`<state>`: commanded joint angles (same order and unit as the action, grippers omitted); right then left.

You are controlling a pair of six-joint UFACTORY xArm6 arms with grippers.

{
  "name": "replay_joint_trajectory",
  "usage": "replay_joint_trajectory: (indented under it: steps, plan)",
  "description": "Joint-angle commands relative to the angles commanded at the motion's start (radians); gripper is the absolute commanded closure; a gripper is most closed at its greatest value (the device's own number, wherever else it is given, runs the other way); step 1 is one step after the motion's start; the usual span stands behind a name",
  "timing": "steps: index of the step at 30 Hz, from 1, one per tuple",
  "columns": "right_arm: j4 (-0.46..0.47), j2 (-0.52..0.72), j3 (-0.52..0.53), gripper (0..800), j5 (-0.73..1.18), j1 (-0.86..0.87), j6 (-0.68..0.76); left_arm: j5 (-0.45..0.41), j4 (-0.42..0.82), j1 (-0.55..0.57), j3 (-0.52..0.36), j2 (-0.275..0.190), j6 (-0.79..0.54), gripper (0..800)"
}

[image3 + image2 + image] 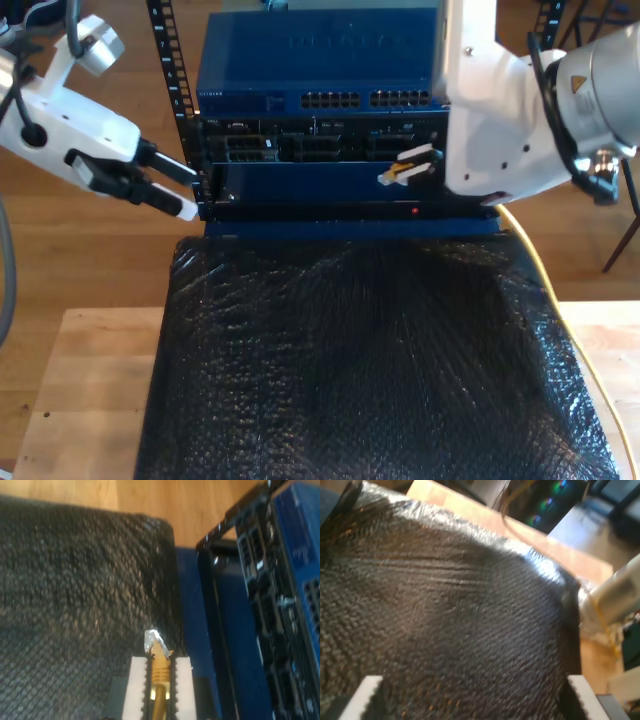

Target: Grab the cable and plug it in

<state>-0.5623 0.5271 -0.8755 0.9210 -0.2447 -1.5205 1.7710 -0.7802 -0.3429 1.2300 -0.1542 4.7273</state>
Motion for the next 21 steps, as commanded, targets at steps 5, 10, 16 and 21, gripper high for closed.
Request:
replay_joint_trajectory:
  steps: [5,10,16,21]
  plan:
    - [0.109,-0.032,-0.044,798,0.044,0.003,0.075,0.003,0.107,-0.003,0.006,-0.032,-0.057,0]
    - [0.144,-0.103,-0.117,797,0.14,0.003,0.129,0.009,0.215,-0.008,0.005,-0.068,-0.123,0]
    - [0.183,-0.147,-0.146,797,0.163,0.009,0.137,0.077,0.33,-0.015,-0.026,-0.121,-0.236,0]
    - [0.209,-0.183,-0.161,798,0.166,0.011,0.16,0.132,0.381,-0.086,-0.104,-0.166,-0.393,0]
